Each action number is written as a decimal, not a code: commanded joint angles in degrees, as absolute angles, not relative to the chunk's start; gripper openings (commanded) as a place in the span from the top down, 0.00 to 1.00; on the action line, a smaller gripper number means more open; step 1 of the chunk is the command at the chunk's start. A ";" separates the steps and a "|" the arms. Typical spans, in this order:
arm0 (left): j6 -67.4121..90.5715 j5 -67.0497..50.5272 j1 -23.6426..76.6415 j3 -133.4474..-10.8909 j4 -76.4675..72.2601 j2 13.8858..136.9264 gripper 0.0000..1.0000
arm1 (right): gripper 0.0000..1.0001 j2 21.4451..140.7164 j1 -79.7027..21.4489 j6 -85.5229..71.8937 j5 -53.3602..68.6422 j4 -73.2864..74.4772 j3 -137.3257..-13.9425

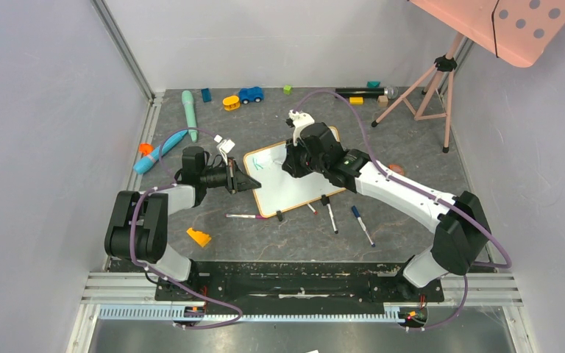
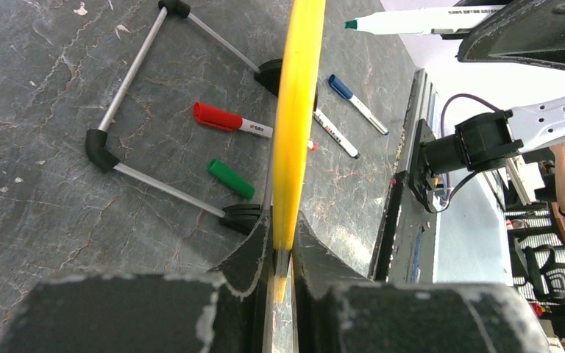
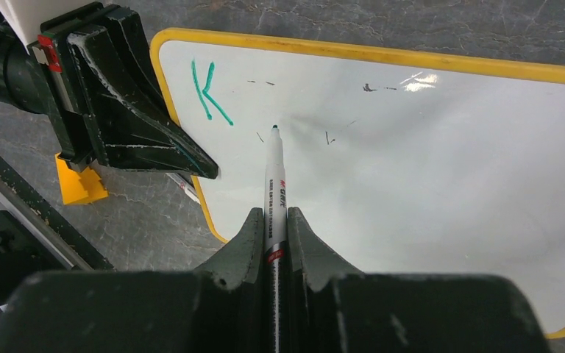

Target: Write a sentence on the whiteboard

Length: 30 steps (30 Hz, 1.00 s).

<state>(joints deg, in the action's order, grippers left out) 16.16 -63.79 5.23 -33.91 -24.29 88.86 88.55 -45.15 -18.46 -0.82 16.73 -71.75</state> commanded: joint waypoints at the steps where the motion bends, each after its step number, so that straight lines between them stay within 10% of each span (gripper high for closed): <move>1: 13.96 -63.43 5.48 -34.77 -19.43 88.29 0.98 | 1.00 86.75 -45.26 -19.52 -0.49 13.90 -71.89; 30: 18.90 -68.05 5.63 -32.95 -30.69 91.75 0.96 | 1.00 89.95 -45.40 -18.11 5.45 11.74 -74.19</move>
